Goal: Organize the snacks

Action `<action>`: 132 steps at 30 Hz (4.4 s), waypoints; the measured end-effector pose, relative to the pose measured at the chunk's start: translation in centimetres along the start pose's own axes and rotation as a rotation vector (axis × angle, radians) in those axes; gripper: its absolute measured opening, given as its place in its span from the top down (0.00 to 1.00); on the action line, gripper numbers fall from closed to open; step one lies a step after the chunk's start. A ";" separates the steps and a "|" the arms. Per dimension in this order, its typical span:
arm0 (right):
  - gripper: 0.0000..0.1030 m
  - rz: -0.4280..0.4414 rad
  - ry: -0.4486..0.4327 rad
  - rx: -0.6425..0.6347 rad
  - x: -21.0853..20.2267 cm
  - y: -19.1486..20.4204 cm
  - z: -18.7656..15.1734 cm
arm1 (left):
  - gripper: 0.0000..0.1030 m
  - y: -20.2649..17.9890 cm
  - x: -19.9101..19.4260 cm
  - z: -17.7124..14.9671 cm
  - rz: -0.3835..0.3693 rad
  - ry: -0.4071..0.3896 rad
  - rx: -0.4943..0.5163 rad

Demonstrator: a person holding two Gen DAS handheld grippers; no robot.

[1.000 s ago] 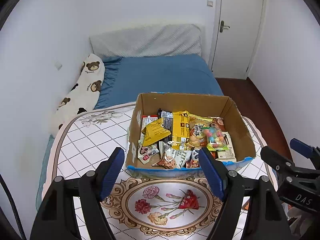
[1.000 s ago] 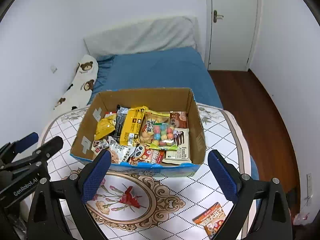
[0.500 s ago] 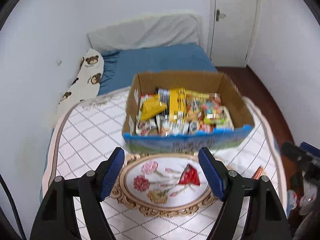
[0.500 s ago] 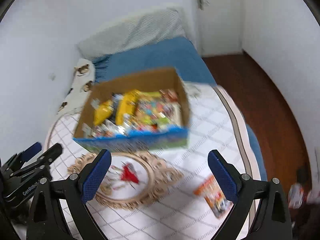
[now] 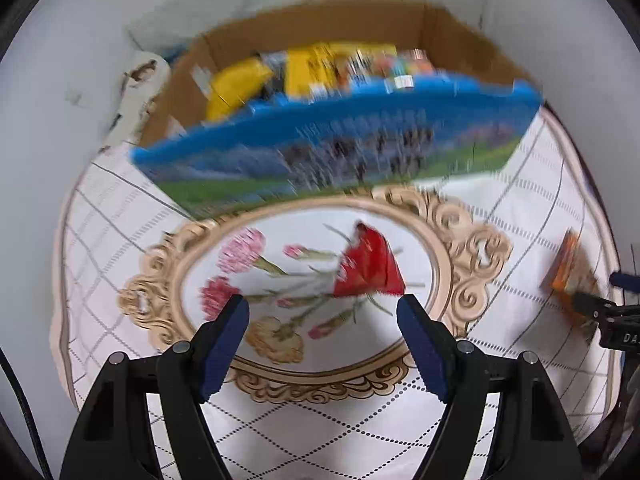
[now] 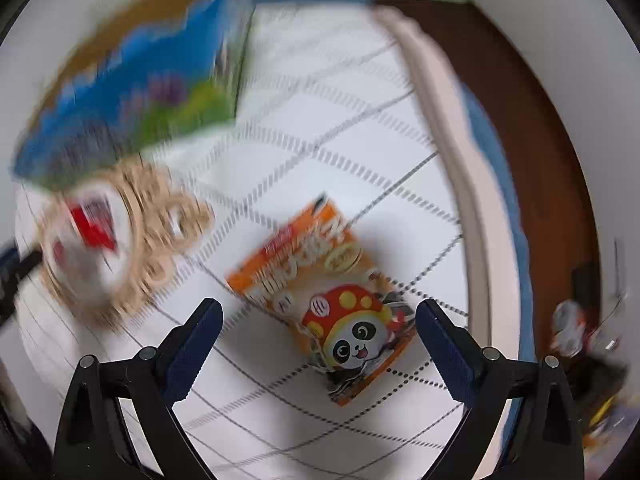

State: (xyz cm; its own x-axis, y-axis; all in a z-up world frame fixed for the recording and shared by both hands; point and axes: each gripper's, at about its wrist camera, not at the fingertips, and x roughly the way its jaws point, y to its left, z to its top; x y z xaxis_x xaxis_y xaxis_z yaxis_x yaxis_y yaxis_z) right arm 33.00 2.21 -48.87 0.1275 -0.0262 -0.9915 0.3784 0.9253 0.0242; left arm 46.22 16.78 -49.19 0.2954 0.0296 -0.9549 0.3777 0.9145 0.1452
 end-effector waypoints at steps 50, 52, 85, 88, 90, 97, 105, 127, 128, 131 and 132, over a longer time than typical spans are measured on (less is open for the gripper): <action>0.12 0.052 0.221 -0.167 7.0 15.1 -5.8 | 0.64 7.1 9.3 -9.0 -0.295 0.354 -0.276; 0.19 0.072 0.211 -0.148 7.3 15.2 -5.7 | 0.64 6.8 9.6 -8.6 -0.280 0.351 -0.267; 0.48 0.237 -0.267 -0.070 -12.8 14.7 14.9 | 0.66 8.3 -4.5 18.7 -0.367 0.039 -0.156; 0.48 0.215 -0.247 -0.067 -11.3 16.2 19.4 | 0.66 9.6 -1.5 22.5 -0.358 0.104 -0.167; 0.48 0.197 -0.234 -0.062 -9.9 16.9 21.9 | 0.66 10.1 0.9 24.8 -0.332 0.139 -0.174; 0.48 0.159 -0.169 -0.034 -5.0 18.5 27.9 | 0.65 10.5 6.4 28.5 -0.268 0.226 -0.164; 0.38 0.138 -0.120 -0.005 -1.1 18.7 31.7 | 0.60 12.0 9.7 30.6 -0.219 0.262 -0.184; 0.03 0.008 -0.161 -0.082 -3.1 17.5 28.1 | 0.20 12.4 4.7 24.3 -0.109 0.055 -0.166; 0.03 0.003 -0.166 -0.087 -3.4 17.5 27.5 | 0.20 12.4 4.3 23.8 -0.103 0.042 -0.168; 0.03 -0.016 -0.197 -0.097 -4.6 17.4 25.9 | 0.20 12.5 2.6 22.2 -0.099 0.008 -0.176; 0.03 -0.012 -0.202 -0.099 -4.9 17.4 25.5 | 0.20 12.4 2.1 21.8 -0.098 -0.001 -0.175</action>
State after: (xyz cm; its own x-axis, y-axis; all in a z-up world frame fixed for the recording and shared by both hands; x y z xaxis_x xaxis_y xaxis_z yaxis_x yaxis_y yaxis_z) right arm 62.30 8.76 -40.30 0.3083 -0.1039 -0.9456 0.2910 0.9567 -0.0102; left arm 70.62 19.42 -43.74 0.2651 -0.0636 -0.9621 0.2462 0.9692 0.0038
